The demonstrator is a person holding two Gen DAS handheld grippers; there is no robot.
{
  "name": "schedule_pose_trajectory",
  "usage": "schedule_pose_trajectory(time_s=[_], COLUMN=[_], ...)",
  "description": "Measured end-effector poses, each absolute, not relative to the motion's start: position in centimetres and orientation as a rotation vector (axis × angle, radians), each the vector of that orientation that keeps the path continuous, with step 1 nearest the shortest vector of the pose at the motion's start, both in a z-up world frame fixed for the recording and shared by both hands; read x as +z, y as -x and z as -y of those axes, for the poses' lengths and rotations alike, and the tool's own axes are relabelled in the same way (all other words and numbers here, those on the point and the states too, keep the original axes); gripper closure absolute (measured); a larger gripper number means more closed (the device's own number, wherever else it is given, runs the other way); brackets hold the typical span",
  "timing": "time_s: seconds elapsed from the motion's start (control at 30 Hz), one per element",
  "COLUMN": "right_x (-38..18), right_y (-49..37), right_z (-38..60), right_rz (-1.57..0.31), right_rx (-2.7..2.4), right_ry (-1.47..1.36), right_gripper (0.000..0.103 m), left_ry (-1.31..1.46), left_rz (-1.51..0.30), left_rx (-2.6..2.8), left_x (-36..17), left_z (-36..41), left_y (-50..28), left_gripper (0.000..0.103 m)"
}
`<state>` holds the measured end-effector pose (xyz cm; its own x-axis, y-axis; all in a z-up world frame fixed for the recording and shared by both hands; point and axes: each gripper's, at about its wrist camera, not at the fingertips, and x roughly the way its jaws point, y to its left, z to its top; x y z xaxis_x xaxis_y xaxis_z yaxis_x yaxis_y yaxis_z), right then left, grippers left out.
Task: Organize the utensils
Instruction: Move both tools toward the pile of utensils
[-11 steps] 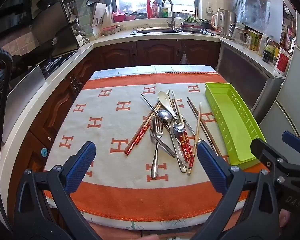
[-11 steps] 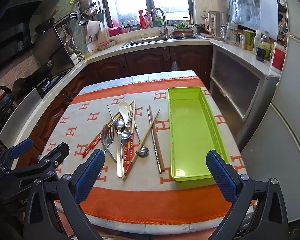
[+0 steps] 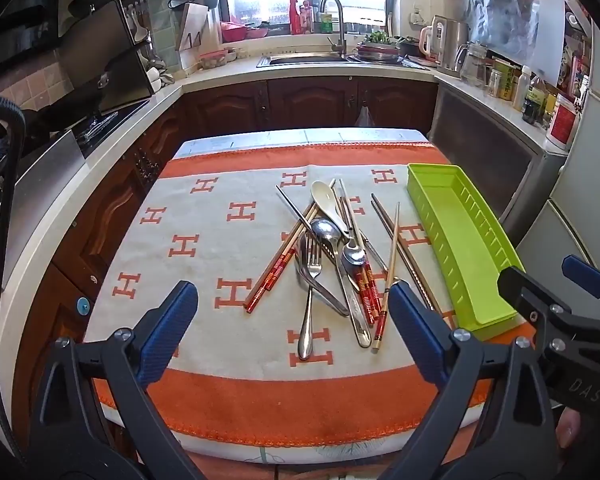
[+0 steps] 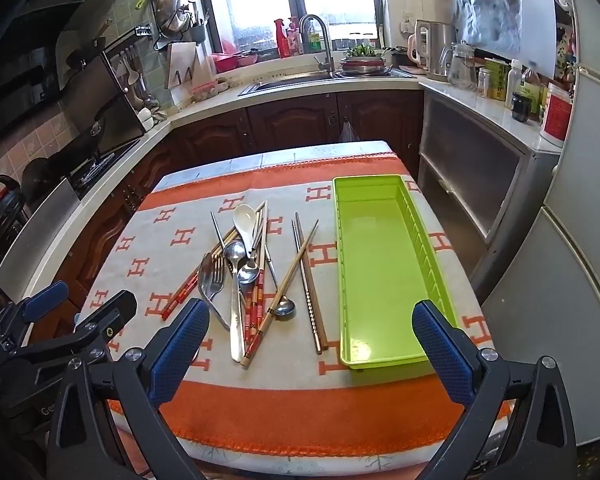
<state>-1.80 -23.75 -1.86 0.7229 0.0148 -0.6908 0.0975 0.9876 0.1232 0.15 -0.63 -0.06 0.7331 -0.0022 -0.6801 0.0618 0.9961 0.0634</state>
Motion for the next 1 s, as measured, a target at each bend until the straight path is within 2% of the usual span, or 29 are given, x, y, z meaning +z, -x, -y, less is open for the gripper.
schedule_pose_trajectory(time_s=[0.3, 0.43, 1.0], right_x=[-2.1, -2.1, -3.2], right_y=[0.9, 0.6, -1.5], right_z=[23.1, 22.9, 22.6], right_rz=[-0.77, -0.763, -0.788], right_rx=[-0.067, -0.072, -0.062], right_ry=[-0.114, -0.104, -0.11], right_gripper=[0.001, 0.001, 0.001], left_ry=[-0.071, -0.051, -0.019], left_rz=[-0.795, -0.806, -0.836], left_rx=[-0.051, -0.088, -0.092], left_x=[-1.5, -1.6, -2.3], left_z=[0.0, -0.1, -0.5], left_y=[-2.4, -2.6, -4.0], left_gripper=[0.008, 0.014, 0.014])
